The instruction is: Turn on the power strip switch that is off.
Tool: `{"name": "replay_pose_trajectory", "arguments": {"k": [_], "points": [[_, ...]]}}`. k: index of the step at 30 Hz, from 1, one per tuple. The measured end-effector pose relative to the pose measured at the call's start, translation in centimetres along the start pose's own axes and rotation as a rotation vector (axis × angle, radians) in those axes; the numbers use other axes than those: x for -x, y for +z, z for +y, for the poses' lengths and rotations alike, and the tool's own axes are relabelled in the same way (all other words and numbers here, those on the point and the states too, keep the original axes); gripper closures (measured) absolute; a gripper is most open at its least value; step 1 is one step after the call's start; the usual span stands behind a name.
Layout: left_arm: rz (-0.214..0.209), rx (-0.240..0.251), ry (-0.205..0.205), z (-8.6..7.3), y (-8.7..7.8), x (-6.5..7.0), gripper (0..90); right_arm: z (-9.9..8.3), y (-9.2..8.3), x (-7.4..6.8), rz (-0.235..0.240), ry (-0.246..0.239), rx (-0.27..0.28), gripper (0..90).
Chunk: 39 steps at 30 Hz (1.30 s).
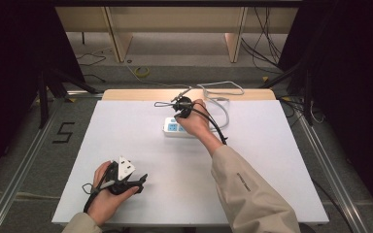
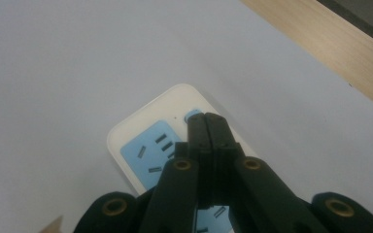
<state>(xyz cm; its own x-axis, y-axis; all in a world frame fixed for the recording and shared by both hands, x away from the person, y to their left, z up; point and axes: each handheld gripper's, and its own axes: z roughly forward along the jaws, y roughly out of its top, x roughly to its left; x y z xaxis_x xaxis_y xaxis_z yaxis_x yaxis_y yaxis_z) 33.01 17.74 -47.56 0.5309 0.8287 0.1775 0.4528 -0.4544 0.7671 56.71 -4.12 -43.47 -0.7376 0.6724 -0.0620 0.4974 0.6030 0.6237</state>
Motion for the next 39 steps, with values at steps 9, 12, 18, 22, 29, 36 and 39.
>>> {"name": "replay_pose_trajectory", "arguments": {"k": [9, 12, 18, 22, 29, 36, 39], "points": [[-0.001, 0.001, 0.000, 0.0, 0.0, 0.0, 25.2, 0.3, 0.6, 0.1, -0.003, 0.008, 0.000, 90.0], [0.000, 0.001, 0.000, 0.0, 0.0, 0.0, 25.2, 0.4, 0.7, 0.1, -0.002, 0.005, -0.001, 90.0], [0.000, 0.002, 0.000, 0.0, 0.0, 0.0, 25.2, 0.6, 1.0, 0.2, -0.004, 0.011, -0.003, 90.0], [0.000, 0.002, -0.001, 0.0, 0.0, 0.0, 25.1, 0.5, 1.3, 0.2, -0.008, 0.018, -0.010, 90.0], [-0.001, -0.001, 0.001, 0.0, 0.0, 0.0, 25.1, 0.6, 1.6, 0.1, -0.003, 0.020, -0.011, 90.0], [-0.001, 0.001, 0.000, -0.1, 0.0, 0.0, 25.1, 0.7, 1.8, 0.1, -0.008, 0.022, -0.013, 90.0], [-0.002, 0.000, 0.002, -0.1, 0.0, 0.0, 25.1, 0.7, 2.0, 0.1, -0.006, 0.023, -0.012, 90.0]]}}
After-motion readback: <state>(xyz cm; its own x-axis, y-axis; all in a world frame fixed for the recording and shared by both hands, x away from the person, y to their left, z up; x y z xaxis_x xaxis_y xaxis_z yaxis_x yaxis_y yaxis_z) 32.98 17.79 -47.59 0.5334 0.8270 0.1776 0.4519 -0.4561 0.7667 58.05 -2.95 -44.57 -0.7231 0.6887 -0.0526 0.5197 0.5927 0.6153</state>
